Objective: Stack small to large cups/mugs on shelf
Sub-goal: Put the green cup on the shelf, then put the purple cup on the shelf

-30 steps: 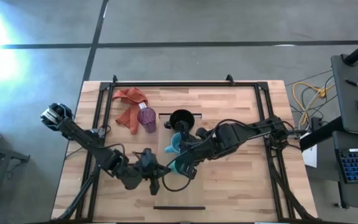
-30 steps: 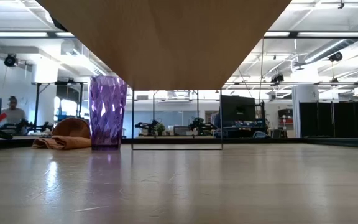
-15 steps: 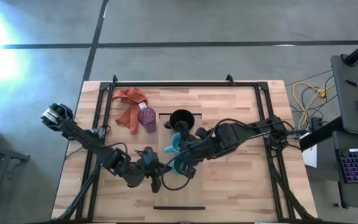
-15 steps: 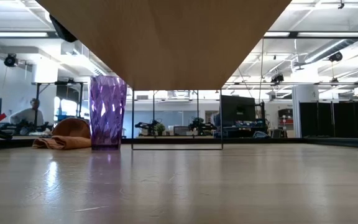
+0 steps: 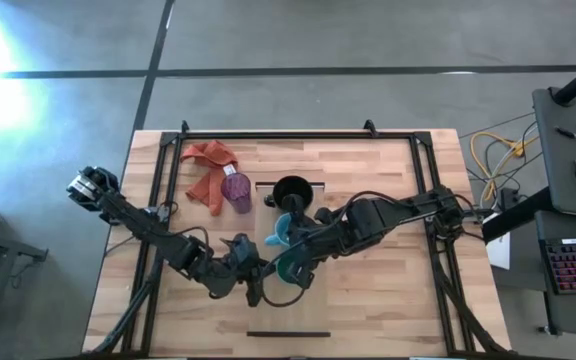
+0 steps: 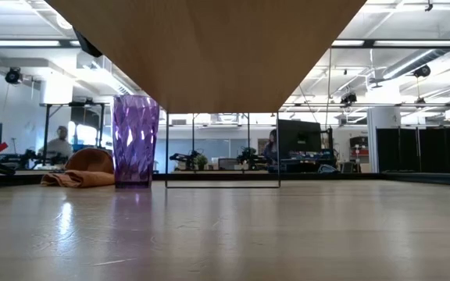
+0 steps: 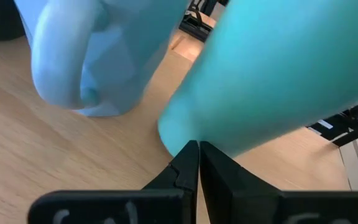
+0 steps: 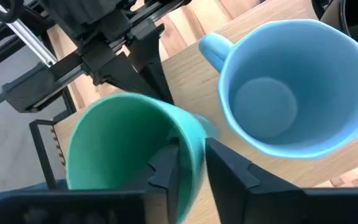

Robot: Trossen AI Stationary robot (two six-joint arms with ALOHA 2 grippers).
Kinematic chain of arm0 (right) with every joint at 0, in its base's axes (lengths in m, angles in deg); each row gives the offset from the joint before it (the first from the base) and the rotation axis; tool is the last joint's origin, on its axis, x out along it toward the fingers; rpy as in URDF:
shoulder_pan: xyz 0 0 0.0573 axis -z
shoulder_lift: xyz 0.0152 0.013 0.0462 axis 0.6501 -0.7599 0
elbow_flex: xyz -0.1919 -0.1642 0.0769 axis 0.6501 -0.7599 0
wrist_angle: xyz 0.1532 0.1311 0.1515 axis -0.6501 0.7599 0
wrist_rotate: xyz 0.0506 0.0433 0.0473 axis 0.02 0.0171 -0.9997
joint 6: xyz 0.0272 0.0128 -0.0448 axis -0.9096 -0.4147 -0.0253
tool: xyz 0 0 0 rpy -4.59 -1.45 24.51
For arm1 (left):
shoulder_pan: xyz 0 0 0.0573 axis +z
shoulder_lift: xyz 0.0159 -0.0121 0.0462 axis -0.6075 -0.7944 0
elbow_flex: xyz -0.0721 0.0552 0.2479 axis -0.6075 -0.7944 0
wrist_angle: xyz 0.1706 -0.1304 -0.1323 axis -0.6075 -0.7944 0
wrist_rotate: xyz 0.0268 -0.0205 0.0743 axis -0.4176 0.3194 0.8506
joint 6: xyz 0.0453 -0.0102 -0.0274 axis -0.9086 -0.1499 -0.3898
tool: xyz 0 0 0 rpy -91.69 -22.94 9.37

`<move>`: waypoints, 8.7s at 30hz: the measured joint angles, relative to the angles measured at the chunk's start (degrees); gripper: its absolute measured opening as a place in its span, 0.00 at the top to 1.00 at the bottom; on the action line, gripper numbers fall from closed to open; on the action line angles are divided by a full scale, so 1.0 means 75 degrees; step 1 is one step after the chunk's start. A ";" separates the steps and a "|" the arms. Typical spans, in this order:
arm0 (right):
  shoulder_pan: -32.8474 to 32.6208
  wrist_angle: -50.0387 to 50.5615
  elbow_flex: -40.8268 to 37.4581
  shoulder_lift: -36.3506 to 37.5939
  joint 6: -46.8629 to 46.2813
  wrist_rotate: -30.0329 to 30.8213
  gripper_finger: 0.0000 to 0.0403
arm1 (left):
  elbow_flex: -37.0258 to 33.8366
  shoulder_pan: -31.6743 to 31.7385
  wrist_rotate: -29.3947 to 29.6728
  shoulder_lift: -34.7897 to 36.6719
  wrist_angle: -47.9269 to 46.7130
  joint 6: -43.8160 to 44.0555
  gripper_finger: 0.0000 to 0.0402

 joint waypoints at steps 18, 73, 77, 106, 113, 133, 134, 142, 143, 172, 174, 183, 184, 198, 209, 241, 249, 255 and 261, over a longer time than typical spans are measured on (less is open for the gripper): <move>0.0052 0.0088 0.0003 0.0523 0.0085 0.0824 0.65 | -0.0025 -0.0049 -0.0226 0.0054 -0.0699 0.0410 1.00; -0.1165 0.1447 -0.0091 0.0309 -0.1438 0.0311 0.84 | -0.0003 -0.0327 -0.0191 0.1553 -0.0708 0.0127 1.00; -0.1177 0.1739 -0.0091 0.0640 -0.1492 0.0527 0.78 | 0.0021 -0.0206 0.0070 0.2812 -0.0838 -0.1092 1.00; -0.1099 0.1804 -0.0233 0.1093 -0.1936 0.1318 0.49 | 0.1425 0.5948 -0.2624 0.4232 -0.6937 -0.3642 0.64; -0.1099 0.1799 -0.0404 0.1093 -0.2186 0.1318 0.47 | 0.1448 0.7129 -0.3404 0.3032 -0.7929 -0.4214 0.55; -0.1099 0.1804 -0.0449 0.1093 -0.2384 0.1318 0.47 | 0.1682 0.7201 -0.3594 0.0919 -0.7870 -0.5228 0.55; -0.1099 0.1804 -0.0449 0.1093 -0.2381 0.1318 0.47 | 0.1675 0.7201 -0.3597 0.0843 -0.7866 -0.5259 0.55; -0.1099 0.1802 -0.0449 0.1093 -0.2317 0.1318 0.47 | 0.1625 0.7198 -0.3923 0.0310 -0.8084 -0.5497 0.83; -0.1099 0.1804 -0.0449 0.1093 -0.2317 0.1318 0.48 | 0.1634 0.7198 -0.3928 0.0295 -0.8168 -0.5526 0.90; -0.1211 0.1804 -0.0449 0.1262 -0.2275 0.0288 0.62 | 0.5745 -0.0137 -0.3972 0.1002 -1.0357 0.1965 1.00; -0.1335 0.1802 -0.0462 0.1262 -0.2434 0.0183 0.62 | 0.6506 -0.0386 -0.3824 0.0392 -1.0508 0.1886 1.00; -0.2095 0.1732 -0.0889 0.1262 -0.3484 0.0166 0.62 | 0.8874 -0.0458 -0.3540 -0.1768 -1.0829 0.0752 1.00; -0.2197 0.1624 -0.1002 0.1259 -0.3616 0.0166 0.63 | 0.8961 -0.0458 -0.3540 -0.1897 -1.0834 0.0634 1.00; -0.2588 -0.2202 -0.2995 0.1240 -0.3927 0.0714 0.65 | 0.9232 -0.0038 -0.3173 -0.2588 -0.9985 -0.0052 1.00; -0.2611 -0.3199 -0.3824 0.1239 -0.3980 0.0875 0.67 | 0.9125 0.0067 -0.3199 -0.2876 -0.9351 -0.0238 1.00; -0.2594 -0.4767 -0.4662 0.1239 -0.3506 0.1114 0.98 | 0.9012 0.0364 -0.3262 -0.2958 -0.8565 0.0016 0.79; -0.2600 -0.4860 -0.4749 0.1239 -0.3485 0.1122 0.98 | 0.9008 0.0367 -0.3260 -0.2958 -0.8583 0.0016 0.67; -0.2600 -0.4861 -0.4824 0.1239 -0.3503 0.1128 0.98 | 0.9002 0.0419 -0.3227 -0.2958 -0.8292 -0.0057 0.67; -0.2600 -0.4864 -0.4844 0.1239 -0.3509 0.1131 0.98 | 0.8938 0.0516 -0.3108 -0.2958 -0.8337 -0.0185 0.67</move>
